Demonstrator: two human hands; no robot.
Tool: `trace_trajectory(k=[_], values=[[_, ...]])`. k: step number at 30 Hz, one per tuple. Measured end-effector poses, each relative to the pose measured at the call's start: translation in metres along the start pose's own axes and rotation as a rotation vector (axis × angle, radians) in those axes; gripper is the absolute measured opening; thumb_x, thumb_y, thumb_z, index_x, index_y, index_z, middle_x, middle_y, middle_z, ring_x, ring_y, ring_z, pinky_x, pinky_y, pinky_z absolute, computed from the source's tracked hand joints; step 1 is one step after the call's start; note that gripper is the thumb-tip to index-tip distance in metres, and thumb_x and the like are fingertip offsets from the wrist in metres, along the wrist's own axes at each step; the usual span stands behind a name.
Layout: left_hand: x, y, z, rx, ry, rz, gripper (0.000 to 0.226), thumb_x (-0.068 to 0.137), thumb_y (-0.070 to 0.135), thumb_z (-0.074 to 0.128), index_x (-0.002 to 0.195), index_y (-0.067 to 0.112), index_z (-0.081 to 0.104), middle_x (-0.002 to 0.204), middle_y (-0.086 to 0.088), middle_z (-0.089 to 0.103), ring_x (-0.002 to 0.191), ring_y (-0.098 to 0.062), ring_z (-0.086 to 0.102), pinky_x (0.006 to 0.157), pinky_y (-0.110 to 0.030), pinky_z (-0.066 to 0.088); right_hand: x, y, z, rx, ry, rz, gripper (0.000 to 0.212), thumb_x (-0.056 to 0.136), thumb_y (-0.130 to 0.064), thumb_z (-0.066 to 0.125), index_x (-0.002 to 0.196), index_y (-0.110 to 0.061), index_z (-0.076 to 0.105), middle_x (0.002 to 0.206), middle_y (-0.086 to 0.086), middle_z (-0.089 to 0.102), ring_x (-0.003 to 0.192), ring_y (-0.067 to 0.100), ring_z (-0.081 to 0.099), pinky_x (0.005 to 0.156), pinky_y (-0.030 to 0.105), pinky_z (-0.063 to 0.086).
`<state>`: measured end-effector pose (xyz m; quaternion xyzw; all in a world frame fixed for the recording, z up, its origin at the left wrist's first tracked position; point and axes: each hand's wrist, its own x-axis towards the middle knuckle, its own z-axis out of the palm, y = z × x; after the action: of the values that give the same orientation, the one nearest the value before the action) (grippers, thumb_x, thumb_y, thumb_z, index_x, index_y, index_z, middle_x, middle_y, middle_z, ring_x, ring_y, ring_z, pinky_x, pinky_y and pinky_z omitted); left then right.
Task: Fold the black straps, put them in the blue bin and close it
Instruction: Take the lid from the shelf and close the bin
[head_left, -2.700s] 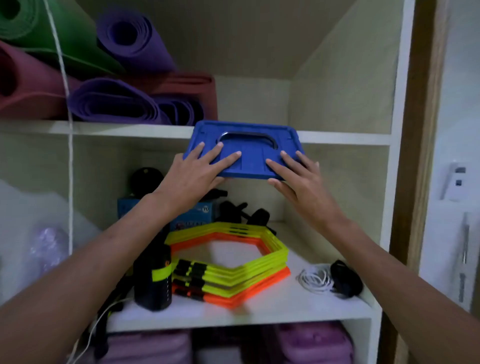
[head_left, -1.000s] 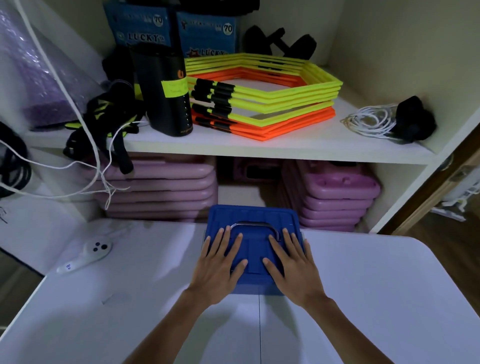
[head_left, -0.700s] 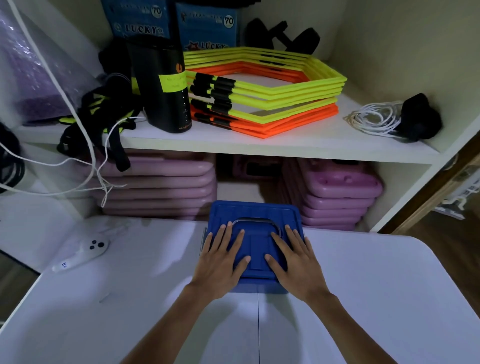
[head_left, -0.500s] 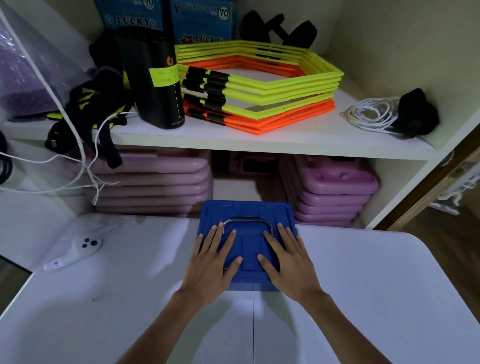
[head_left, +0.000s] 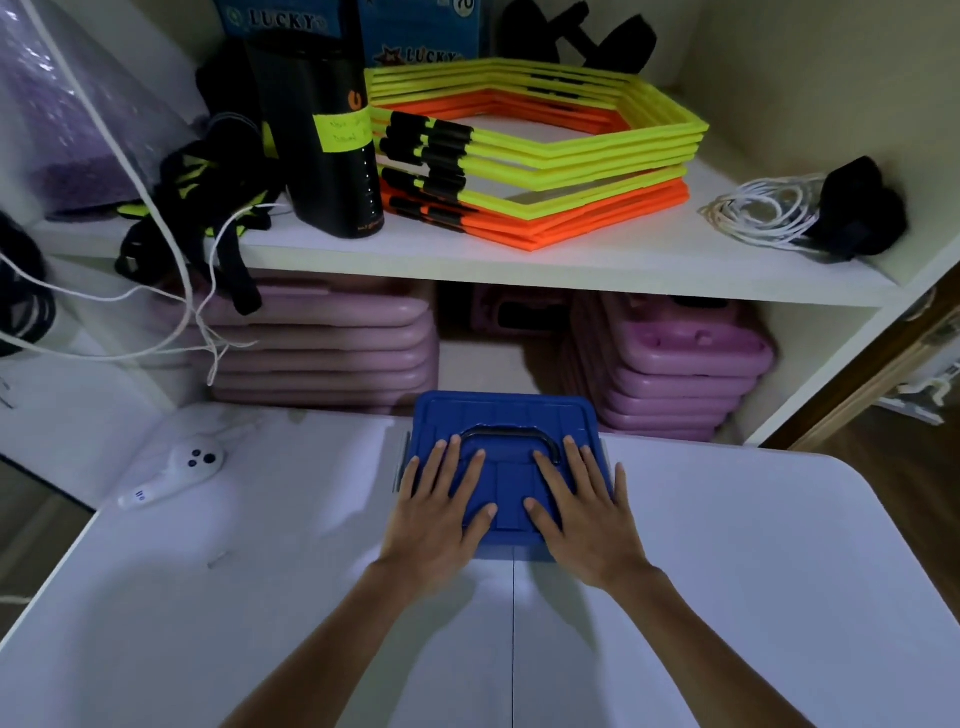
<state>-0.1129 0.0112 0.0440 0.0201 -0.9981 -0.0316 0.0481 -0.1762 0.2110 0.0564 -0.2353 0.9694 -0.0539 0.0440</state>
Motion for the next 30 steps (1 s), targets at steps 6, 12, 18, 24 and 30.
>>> trace_trajectory(k=[6,12,18,24,30], values=[[0.000,0.000,-0.003,-0.026,-0.034,-0.001,0.067,0.098,0.055,0.004,0.148,0.016,0.027,0.153,-0.013,0.031,0.141,-0.030,0.028,0.111,-0.051,0.027,0.029,-0.042,-0.005,0.102,0.051,0.065,0.074,0.085,-0.061,-0.009,0.154,-0.034,-0.004,0.163,0.009,-0.007,0.149,0.030,-0.007,0.119,0.053,-0.004],[-0.001,-0.009,-0.003,-0.081,0.014,0.015,0.061,0.101,0.046,0.008,0.147,0.015,0.032,0.155,-0.014,0.028,0.143,-0.029,0.026,0.111,-0.053,0.031,0.030,-0.038,0.012,0.043,0.025,0.051,0.070,0.086,-0.059,-0.012,0.152,-0.034,-0.011,0.161,0.004,-0.018,0.148,0.025,-0.017,0.119,0.052,-0.007],[0.020,-0.037,-0.015,-0.180,-0.021,-0.386,0.075,0.093,0.062,0.016,0.153,0.019,0.003,0.158,-0.023,0.000,0.145,-0.038,0.001,0.114,-0.057,-0.003,0.030,-0.040,0.010,0.029,0.012,0.059,0.070,0.085,-0.059,-0.014,0.151,-0.036,-0.014,0.161,0.003,-0.020,0.148,0.025,-0.018,0.119,0.051,-0.008],[0.038,-0.037,-0.008,-0.459,-0.215,-0.499,0.083,0.085,0.073,0.018,0.147,0.032,-0.020,0.153,-0.023,0.023,0.137,-0.041,0.030,0.113,-0.062,0.014,0.030,-0.043,0.009,0.022,0.012,0.070,0.073,0.082,-0.059,-0.018,0.151,-0.035,-0.015,0.161,0.004,-0.019,0.148,0.026,-0.017,0.119,0.053,-0.006],[0.034,-0.021,-0.016,-0.701,0.004,-0.424,0.073,0.096,0.045,0.039,0.151,0.031,-0.007,0.144,-0.014,0.039,0.122,-0.032,0.048,0.102,-0.049,0.041,0.030,-0.044,0.009,0.005,0.022,0.067,0.073,0.083,-0.058,-0.018,0.152,-0.034,-0.013,0.161,0.005,-0.018,0.148,0.027,-0.016,0.119,0.053,-0.005]])
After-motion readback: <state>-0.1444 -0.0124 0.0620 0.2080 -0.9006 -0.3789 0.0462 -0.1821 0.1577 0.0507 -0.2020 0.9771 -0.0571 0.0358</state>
